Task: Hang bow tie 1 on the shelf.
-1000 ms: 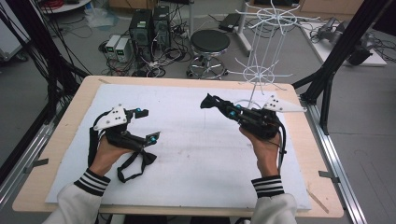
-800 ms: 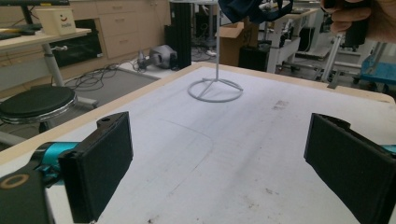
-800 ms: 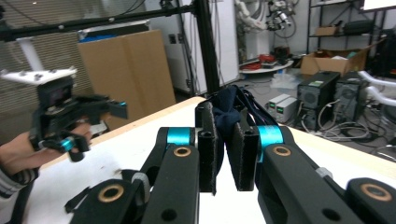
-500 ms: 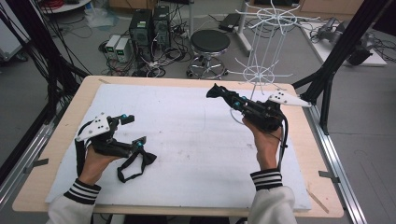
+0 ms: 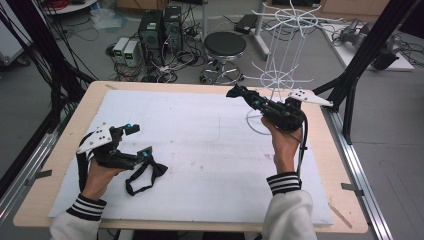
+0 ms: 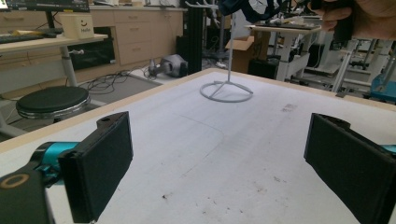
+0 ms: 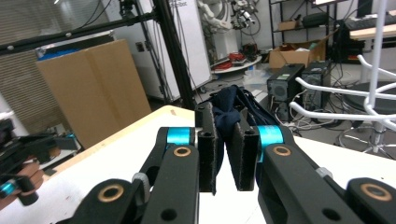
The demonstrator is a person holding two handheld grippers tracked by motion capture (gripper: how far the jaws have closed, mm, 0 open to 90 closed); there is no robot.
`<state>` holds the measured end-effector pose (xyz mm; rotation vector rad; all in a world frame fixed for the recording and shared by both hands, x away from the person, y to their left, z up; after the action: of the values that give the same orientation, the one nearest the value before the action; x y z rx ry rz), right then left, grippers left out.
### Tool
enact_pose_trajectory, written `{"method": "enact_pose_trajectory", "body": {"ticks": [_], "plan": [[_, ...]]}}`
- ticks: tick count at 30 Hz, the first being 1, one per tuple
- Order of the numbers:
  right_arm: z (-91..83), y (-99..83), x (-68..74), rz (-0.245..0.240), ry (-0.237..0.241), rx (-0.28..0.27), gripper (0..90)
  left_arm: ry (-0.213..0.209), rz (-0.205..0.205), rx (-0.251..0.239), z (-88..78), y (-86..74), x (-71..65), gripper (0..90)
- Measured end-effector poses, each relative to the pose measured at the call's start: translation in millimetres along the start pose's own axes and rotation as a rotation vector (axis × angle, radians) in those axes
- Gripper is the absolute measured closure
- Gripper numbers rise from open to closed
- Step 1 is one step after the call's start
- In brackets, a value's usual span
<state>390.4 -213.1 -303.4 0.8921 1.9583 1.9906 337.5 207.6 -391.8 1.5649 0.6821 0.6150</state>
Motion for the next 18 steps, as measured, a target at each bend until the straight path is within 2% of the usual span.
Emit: {"method": "enact_pose_trajectory", "body": {"ticks": [3,6,18], "plan": [[1.6,1.3,-3.1,0.012,-0.008,-0.016,83.3,0.001,-0.007,-0.004,-0.2,-1.0,0.9,8.4],[4.0,1.8,-5.2,0.022,-0.008,-0.008,83.2,0.005,-0.007,-0.004,-0.3,-1.8,2.3,8.4],[3.9,7.0,-13.8,0.009,-0.06,-0.002,83.2,0.007,-0.014,-0.011,-3.1,-2.6,5.2,8.4]]}}
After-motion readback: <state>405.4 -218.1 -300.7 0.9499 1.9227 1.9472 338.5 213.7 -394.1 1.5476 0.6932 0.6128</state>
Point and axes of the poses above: each handheld gripper's, and its own axes: z roughly forward along the jaws, y roughly out of its top, x roughly to its left, the point moved 4 cm from there along z, roughly forward along the jaws, and after that the axes turned 12 degrees about y, right-handed, at the moved point
